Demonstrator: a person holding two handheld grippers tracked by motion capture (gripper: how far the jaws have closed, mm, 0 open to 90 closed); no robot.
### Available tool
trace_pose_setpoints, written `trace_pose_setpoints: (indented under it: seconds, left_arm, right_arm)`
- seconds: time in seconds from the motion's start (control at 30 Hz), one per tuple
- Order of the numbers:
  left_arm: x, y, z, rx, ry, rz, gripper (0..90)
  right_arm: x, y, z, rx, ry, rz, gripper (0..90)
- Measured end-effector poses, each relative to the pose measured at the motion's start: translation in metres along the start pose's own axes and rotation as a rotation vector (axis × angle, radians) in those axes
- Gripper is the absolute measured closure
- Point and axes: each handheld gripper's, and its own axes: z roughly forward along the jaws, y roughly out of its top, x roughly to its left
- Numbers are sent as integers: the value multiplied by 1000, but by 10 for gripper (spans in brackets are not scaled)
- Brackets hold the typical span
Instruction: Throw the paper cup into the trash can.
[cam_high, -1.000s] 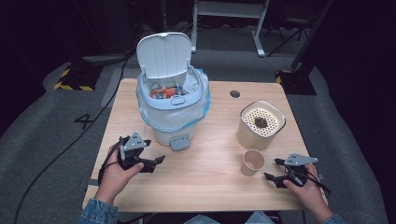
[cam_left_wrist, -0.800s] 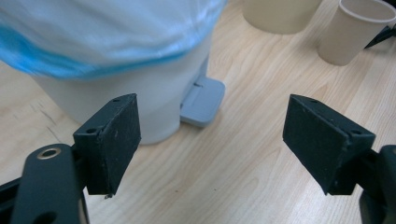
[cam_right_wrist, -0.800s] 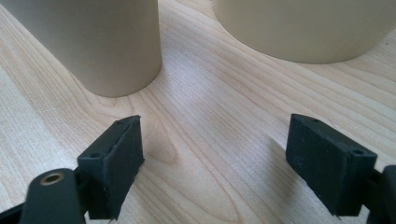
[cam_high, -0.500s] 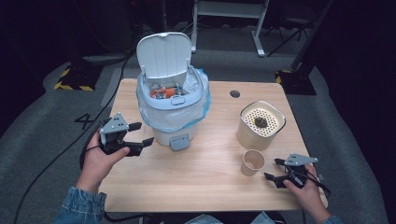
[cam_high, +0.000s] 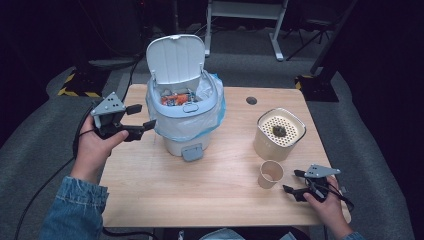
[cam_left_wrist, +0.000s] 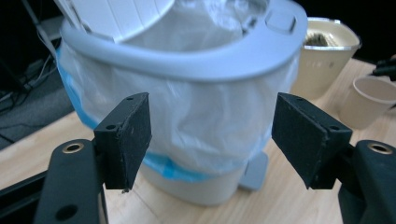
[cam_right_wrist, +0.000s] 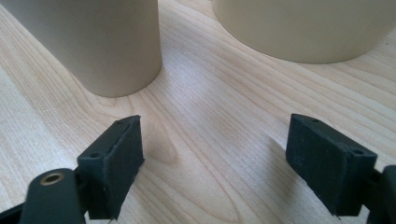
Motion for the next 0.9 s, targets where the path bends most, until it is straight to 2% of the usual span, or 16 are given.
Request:
trace_pose_setpoints:
  seconds: [0.1, 0.3, 0.47, 0.6, 0.73, 0.9]
  left_arm:
    - [5, 9, 3, -36, -11, -15, 286]
    - [19, 31, 13, -90, 52, -28, 284]
    - [30, 46, 21, -110, 97, -51, 283]
    - [44, 54, 28, -138, 80, -100, 278]
    - [55, 61, 36, -114, 126, -110, 278]
    - [63, 68, 44, -112, 139, -121, 278]
  right_arm:
    - [0, 0, 0, 0, 0, 0, 192]
    - [0, 0, 0, 0, 0, 0, 192]
    - [0, 0, 0, 0, 0, 0, 192]
    - [0, 0, 0, 0, 0, 0, 192]
    - [0, 0, 0, 0, 0, 0, 192]
    - [0, 0, 0, 0, 0, 0, 192]
